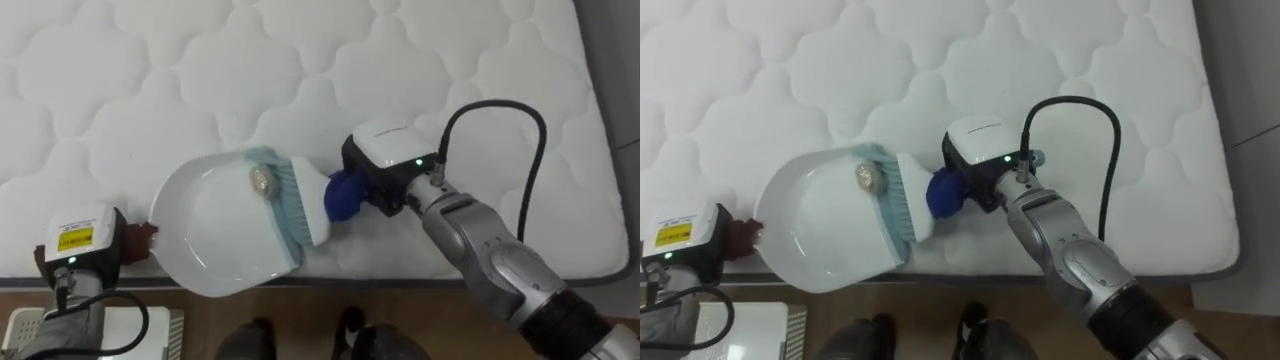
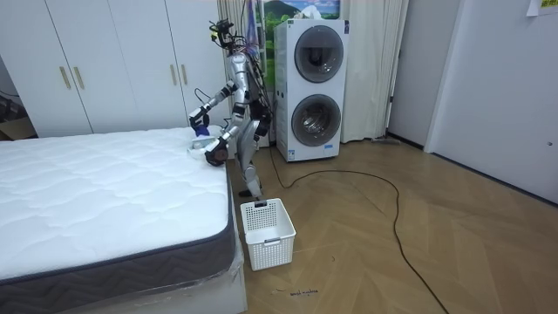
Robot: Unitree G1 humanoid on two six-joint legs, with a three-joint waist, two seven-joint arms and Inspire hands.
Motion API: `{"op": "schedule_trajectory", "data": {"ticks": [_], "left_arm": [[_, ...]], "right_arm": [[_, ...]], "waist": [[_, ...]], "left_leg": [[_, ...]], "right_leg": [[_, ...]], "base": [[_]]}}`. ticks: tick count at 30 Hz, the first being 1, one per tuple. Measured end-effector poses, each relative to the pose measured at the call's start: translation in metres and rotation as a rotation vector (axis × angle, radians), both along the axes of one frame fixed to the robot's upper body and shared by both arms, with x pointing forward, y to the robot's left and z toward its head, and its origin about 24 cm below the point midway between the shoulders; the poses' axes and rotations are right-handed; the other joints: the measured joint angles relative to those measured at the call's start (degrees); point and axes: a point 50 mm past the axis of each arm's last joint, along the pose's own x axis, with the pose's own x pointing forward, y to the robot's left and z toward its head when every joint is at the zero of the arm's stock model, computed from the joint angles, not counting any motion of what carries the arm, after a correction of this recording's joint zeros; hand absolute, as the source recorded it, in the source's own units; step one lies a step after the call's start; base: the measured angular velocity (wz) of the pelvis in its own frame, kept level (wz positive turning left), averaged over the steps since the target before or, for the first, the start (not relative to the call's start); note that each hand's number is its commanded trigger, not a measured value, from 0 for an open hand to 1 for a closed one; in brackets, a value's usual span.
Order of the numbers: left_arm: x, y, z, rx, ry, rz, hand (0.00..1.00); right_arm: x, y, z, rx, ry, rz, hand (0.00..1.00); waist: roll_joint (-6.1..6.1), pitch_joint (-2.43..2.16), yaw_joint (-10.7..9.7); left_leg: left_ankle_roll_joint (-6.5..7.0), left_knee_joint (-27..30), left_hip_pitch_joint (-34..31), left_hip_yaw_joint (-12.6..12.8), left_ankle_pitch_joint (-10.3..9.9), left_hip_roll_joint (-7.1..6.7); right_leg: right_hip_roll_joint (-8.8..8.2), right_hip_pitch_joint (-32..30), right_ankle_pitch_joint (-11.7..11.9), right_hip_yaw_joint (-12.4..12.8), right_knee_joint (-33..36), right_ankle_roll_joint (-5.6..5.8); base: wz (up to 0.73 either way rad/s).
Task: Clean bed
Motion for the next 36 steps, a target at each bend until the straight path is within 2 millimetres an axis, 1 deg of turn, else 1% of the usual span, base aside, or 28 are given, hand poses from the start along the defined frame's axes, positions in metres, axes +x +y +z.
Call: {"op": "schedule_trajectory", "data": {"ticks": [2, 5, 8, 13, 17, 20, 23, 26, 32, 36], "left_arm": [[-0.002, 0.001, -0.001, 0.004, 0.007, 0.009, 1.00], [-0.003, 0.000, -0.003, 0.002, 0.023, 0.017, 1.00], [-0.003, -0.002, -0.004, -0.003, 0.027, 0.016, 1.00], [-0.002, -0.004, -0.005, -0.008, 0.026, 0.018, 1.00], [-0.002, -0.008, -0.007, -0.025, 0.027, 0.034, 1.00], [-0.002, -0.009, -0.008, -0.037, 0.041, 0.041, 1.00], [-0.002, -0.009, -0.009, -0.047, 0.051, 0.056, 1.00], [-0.002, -0.009, -0.010, -0.049, 0.059, 0.063, 1.00], [-0.003, -0.012, -0.012, -0.063, 0.057, 0.072, 1.00], [-0.003, -0.012, -0.012, -0.063, 0.053, 0.075, 1.00]], "right_arm": [[0.000, -0.001, 0.000, 0.013, -0.001, -0.005, 1.00], [0.000, -0.004, 0.000, 0.053, -0.009, -0.026, 1.00], [0.000, -0.010, 0.002, 0.098, -0.044, -0.049, 1.00], [-0.004, -0.015, -0.002, 0.165, -0.061, -0.072, 1.00], [-0.007, -0.018, -0.010, 0.193, -0.028, -0.083, 1.00], [-0.007, -0.017, -0.011, 0.233, -0.008, -0.085, 1.00], [-0.008, -0.014, -0.010, 0.278, 0.001, -0.068, 1.00], [-0.008, -0.013, -0.010, 0.313, -0.002, -0.068, 1.00], [-0.010, -0.024, -0.018, 0.335, -0.006, -0.120, 1.00], [-0.011, -0.026, -0.021, 0.361, -0.020, -0.136, 1.00]], "waist": [[0.01, 0.00, -0.5], [0.22, 0.13, -0.8], [0.42, 0.27, -1.2], [0.65, 0.39, -1.2], [1.29, 0.35, -1.2], [1.63, 0.32, -1.6], [1.69, 0.33, -2.1], [1.77, 0.35, -2.4], [1.73, 0.33, -2.7], [1.72, 0.30, -3.7]], "left_leg": [[0.01, -0.3, 0.4, 0.0, 0.0, -0.15], [0.01, -0.6, 1.4, -0.1, 0.0, -0.27], [0.02, -0.6, 1.8, -0.6, 0.0, -0.67], [0.04, -0.4, 2.0, -0.8, 0.0, -0.76], [0.04, -0.3, 2.0, -0.8, 0.0, -0.79], [0.03, -0.1, 2.0, -0.8, 0.0, -0.93], [0.03, 0.0, 2.5, -0.6, 0.0, -1.28], [0.03, 0.3, 2.8, -0.6, 0.0, -1.41], [0.02, 0.3, 3.0, -0.6, 0.0, -1.46], [0.04, 0.2, 3.2, -0.8, 0.0, -1.50]], "right_leg": [[-0.09, 0.4, -0.1, 0.0, -0.1, 0.08], [-0.12, 1.4, -0.2, 0.0, -0.3, 0.26], [-0.46, 1.9, -0.6, 0.0, 0.0, 0.45], [-0.52, 2.1, -0.7, 0.1, 0.2, 0.53], [-0.61, 2.0, -0.8, 0.2, 0.5, 0.46], [-0.93, 1.9, -1.2, 0.1, 1.2, 0.31], [-1.43, 1.8, -1.6, 0.3, 2.2, 0.26], [-1.46, 2.0, -1.8, 0.7, 2.4, 0.33], [-1.25, 2.3, -1.7, 1.2, 2.3, 0.45], [-1.27, 2.6, -1.7, 1.1, 2.2, 0.48]], "base": [[0.02], [0.02], [0.09], [0.02], [0.00], [0.03], [0.01], [0.00], [0.00], [0.01]]}}
